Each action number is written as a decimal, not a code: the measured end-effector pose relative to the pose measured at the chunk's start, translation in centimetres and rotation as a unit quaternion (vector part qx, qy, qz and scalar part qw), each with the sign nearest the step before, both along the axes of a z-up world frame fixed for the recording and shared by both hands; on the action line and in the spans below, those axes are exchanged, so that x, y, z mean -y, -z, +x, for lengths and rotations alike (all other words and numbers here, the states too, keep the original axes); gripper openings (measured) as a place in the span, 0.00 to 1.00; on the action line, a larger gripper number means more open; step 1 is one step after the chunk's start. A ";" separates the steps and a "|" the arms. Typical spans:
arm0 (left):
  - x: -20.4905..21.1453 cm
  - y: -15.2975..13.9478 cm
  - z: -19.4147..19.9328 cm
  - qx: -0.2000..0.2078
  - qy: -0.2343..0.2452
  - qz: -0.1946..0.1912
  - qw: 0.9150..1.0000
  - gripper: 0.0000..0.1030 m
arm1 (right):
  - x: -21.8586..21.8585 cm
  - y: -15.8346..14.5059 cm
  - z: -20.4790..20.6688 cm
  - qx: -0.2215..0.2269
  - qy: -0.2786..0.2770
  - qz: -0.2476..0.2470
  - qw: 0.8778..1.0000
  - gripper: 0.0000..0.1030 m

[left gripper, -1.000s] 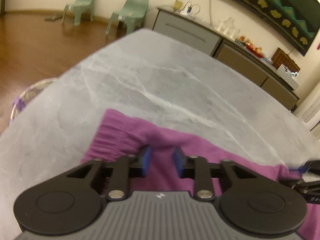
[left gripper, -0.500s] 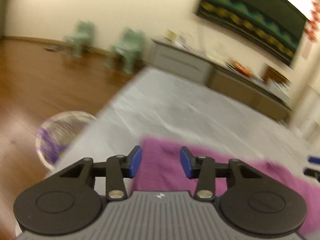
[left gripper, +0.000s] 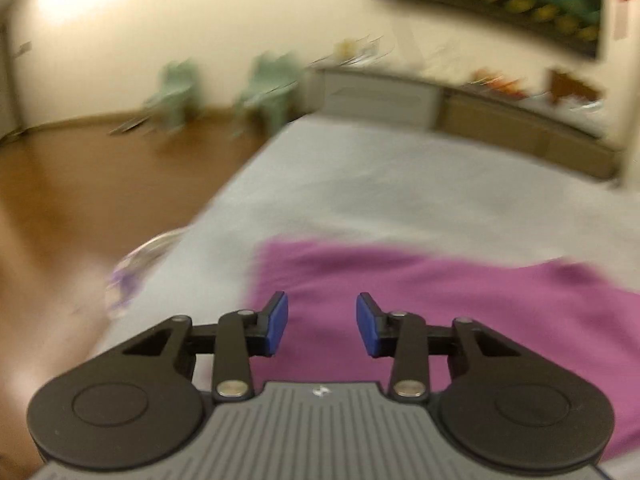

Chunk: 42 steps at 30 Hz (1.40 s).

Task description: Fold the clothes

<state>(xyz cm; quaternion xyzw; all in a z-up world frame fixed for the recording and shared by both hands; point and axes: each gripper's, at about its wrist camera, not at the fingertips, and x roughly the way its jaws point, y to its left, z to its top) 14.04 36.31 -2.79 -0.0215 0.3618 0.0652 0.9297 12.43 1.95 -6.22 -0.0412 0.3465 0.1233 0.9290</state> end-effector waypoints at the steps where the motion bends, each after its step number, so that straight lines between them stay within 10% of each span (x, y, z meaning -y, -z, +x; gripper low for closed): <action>1: 1.5 -0.4 -0.1 0.008 0.024 -0.007 1.000 0.39 | 1.3 0.4 -0.6 -0.002 0.012 0.007 1.000 0.69; 5: 5.1 4.8 2.4 -0.089 0.064 0.077 0.991 0.43 | 6.5 1.3 -2.2 -0.013 0.052 0.020 0.998 0.66; 11: 1.0 5.2 3.1 -0.078 0.003 0.041 0.996 0.61 | 13.7 0.5 -2.9 -0.039 0.089 0.001 0.995 0.71; 16: 1.6 4.8 3.2 -0.082 -0.030 0.103 0.991 0.61 | 19.8 -0.1 -3.5 -0.060 0.120 -0.015 0.991 0.78; 21: 3.2 2.4 3.7 -0.074 -0.052 0.107 0.990 0.35 | 25.1 -0.8 -4.4 -0.065 0.158 0.006 0.985 0.76; 27: 10.9 -0.6 3.8 -0.017 0.115 0.011 0.993 0.41 | 27.6 -0.5 -5.9 -0.030 0.203 0.034 0.978 0.67; 31: 15.0 3.9 6.2 -0.092 0.150 0.114 0.978 0.40 | 26.8 0.0 -6.1 -0.026 0.186 -0.009 0.982 0.63; 33: 15.6 5.0 6.4 -0.081 0.139 0.194 0.968 0.56 | 26.6 0.0 -6.2 -0.020 0.183 -0.023 0.983 0.62; 38: 16.4 5.9 7.1 -0.089 0.085 0.328 0.937 0.40 | 27.0 0.1 -6.0 -0.009 0.193 -0.063 0.979 0.65; 42: 20.4 0.4 3.7 -0.014 0.187 0.167 0.968 0.40 | 27.9 -1.0 -6.2 0.015 0.211 -0.019 0.977 0.60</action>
